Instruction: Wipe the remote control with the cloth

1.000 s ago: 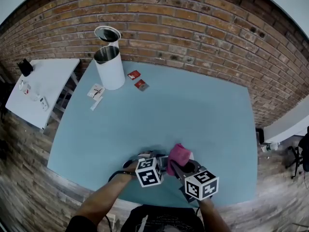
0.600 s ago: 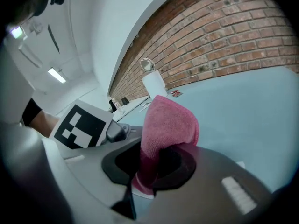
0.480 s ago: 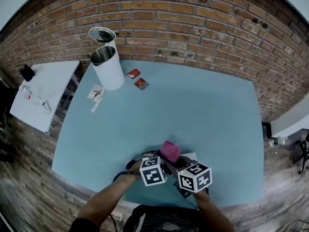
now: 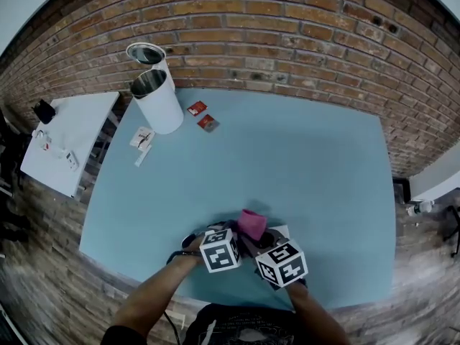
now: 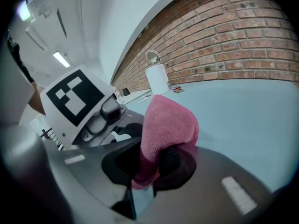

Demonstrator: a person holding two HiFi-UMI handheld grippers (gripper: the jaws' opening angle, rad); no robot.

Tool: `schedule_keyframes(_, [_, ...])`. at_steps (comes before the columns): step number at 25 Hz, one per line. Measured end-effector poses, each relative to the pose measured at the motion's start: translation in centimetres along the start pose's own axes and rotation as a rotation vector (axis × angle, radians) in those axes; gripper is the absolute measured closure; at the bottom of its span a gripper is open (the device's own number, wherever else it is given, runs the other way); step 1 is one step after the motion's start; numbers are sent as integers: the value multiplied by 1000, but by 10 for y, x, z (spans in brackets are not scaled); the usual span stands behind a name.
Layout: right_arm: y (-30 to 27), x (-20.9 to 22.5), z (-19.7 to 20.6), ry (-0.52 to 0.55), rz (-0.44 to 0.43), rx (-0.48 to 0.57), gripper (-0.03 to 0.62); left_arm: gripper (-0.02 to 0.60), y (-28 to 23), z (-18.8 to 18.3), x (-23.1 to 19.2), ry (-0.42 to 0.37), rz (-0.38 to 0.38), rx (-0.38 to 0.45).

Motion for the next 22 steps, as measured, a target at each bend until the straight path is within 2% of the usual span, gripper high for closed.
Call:
schedule_keyframes(5, [7, 15, 5, -2, 11, 0, 528, 275, 0, -1, -3, 9, -16, -10])
schedule_keyframes(17, [24, 42, 12, -8, 4, 16, 528, 279, 2, 1, 0, 30, 2, -25])
schedule_keyframes(22, [36, 58, 16, -35, 10, 30, 528, 282, 2, 1, -1, 35, 3, -60])
Point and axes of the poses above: the fingertips, and each gripper's own axes: y backward along the fingers, x to its right, z out of its underside, the point moved 3 cm from there along y, backward along the fingers, and after that the axes turned 7 degrees about -x, right-handed, at the moved point
